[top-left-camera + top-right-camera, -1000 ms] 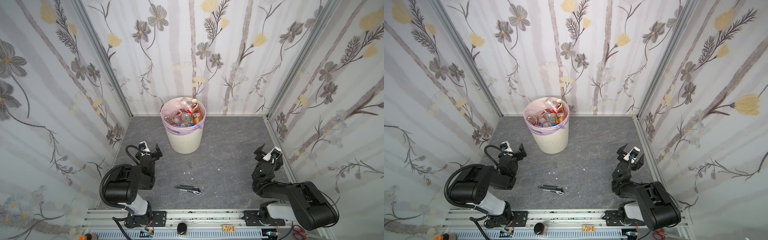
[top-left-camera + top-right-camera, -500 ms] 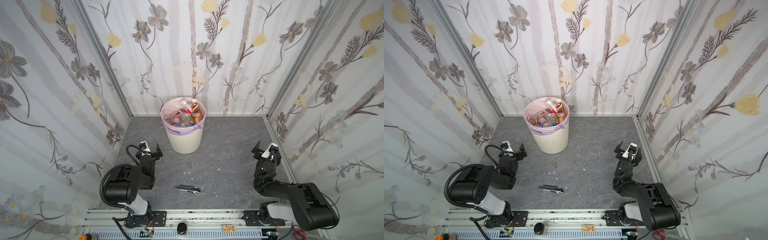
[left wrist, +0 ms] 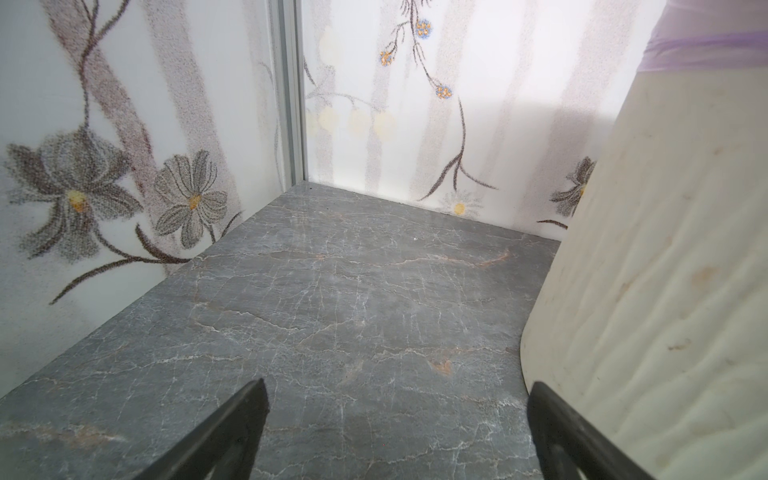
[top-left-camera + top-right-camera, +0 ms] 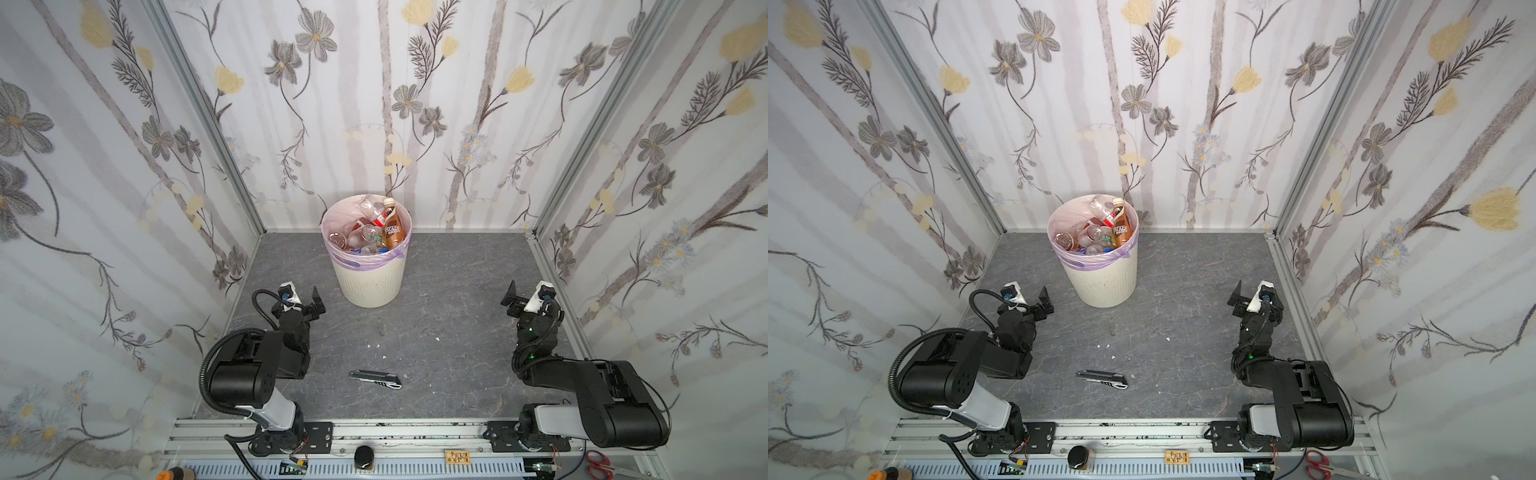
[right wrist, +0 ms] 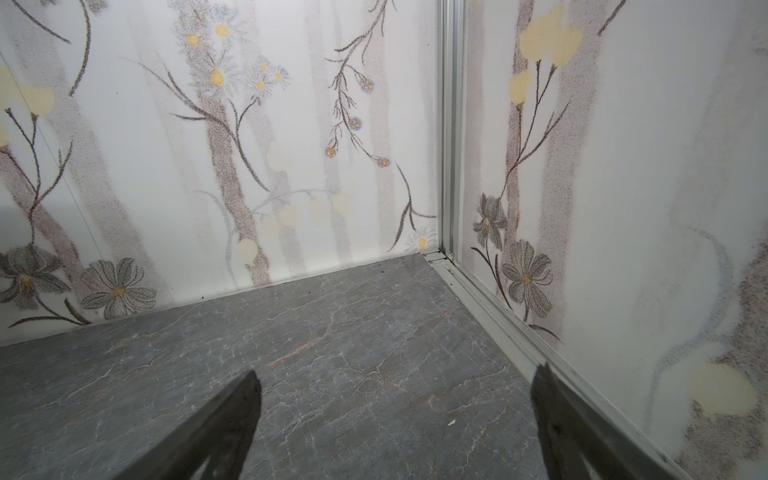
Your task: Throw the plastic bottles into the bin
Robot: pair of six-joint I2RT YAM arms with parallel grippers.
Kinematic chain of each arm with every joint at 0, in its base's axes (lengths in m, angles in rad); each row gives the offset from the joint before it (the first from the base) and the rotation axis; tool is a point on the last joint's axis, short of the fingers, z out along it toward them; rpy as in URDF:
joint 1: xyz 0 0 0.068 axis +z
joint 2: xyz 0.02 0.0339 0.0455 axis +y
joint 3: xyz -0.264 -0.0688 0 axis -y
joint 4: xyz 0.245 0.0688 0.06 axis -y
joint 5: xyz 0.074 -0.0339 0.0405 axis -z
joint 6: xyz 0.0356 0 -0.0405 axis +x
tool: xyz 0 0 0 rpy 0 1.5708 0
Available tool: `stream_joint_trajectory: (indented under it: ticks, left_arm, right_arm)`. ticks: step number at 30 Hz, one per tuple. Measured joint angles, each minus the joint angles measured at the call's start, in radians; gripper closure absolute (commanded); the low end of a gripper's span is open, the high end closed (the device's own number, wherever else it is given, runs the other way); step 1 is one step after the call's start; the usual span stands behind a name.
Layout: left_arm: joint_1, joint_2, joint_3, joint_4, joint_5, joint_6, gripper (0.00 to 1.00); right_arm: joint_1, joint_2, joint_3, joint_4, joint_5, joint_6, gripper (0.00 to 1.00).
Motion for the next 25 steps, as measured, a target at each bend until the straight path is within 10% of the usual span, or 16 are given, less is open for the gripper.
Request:
stream_joint_trajectory:
  ticks: [25]
  left_arm:
    - [0.000,0.000,0.000,0.000,0.000,0.000,0.00]
  right_arm:
    - [0.001,0.004,0.006,-0.001,-0.015,0.000,0.00]
